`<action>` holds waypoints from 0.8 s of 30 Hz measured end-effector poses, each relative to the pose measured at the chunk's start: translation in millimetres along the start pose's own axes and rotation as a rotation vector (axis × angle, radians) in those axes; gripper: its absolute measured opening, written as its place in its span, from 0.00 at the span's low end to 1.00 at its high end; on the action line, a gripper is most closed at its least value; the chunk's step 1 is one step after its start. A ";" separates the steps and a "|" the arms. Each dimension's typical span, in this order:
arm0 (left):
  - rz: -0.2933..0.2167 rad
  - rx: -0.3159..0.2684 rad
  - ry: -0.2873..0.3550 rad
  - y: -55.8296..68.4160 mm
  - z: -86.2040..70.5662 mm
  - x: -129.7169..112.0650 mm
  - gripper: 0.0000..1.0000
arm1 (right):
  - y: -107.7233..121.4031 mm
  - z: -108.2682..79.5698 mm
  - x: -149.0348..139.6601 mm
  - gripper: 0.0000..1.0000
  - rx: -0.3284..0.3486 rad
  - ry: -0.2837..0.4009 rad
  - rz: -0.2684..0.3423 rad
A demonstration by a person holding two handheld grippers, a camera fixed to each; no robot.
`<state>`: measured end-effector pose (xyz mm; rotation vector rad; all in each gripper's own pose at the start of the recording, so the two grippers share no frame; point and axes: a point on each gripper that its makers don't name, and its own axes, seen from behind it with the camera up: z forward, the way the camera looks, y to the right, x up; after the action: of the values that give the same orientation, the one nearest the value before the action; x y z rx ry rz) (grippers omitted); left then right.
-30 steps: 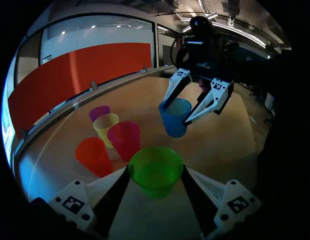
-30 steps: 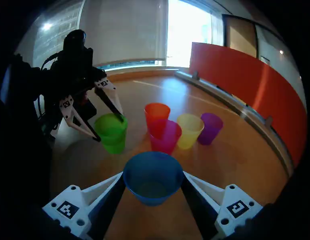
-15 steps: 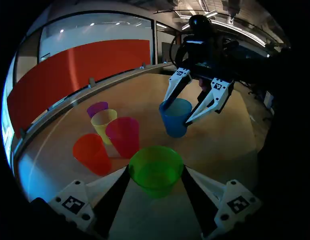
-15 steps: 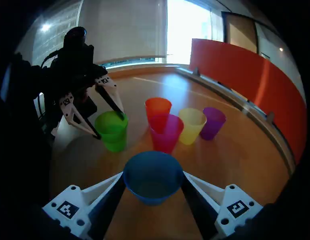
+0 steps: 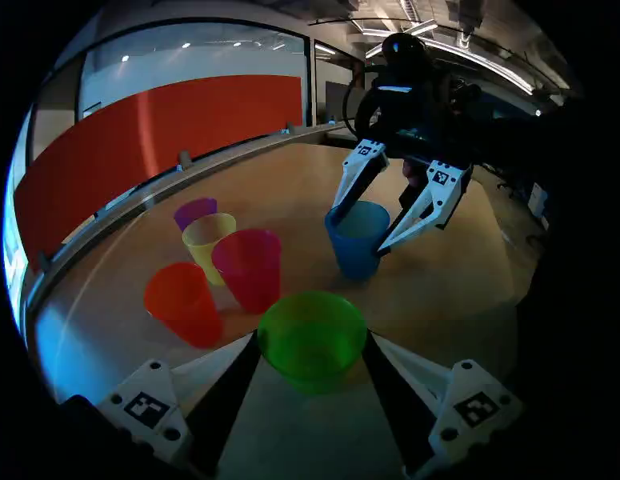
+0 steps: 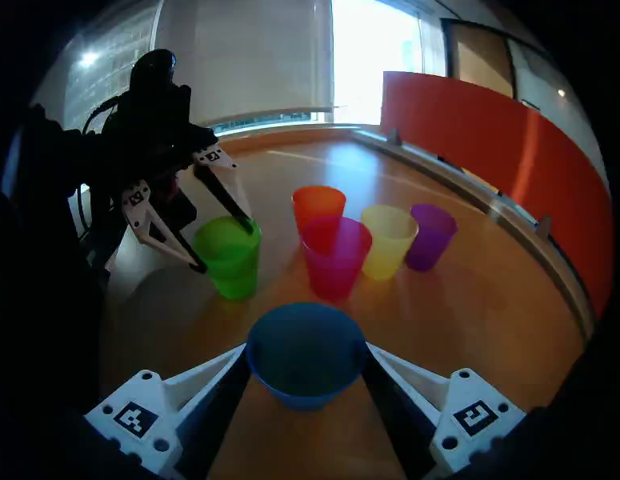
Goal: Pour water
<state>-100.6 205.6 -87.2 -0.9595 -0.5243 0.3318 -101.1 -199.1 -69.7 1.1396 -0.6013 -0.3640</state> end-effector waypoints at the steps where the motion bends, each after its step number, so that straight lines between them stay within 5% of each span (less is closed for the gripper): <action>1: 0.000 0.000 0.001 0.1 0.3 -0.2 0.88 | -0.3 0.2 -0.7 0.94 0.002 0.001 0.001; 24: 0.002 0.004 -0.005 -0.4 0.5 -5.8 0.88 | 0.6 1.8 -12.7 0.93 -0.002 -0.003 0.029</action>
<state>-105.7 202.9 -88.2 -0.9560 -0.5265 0.3371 -112.3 -193.1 -71.9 1.1275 -0.6198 -0.3411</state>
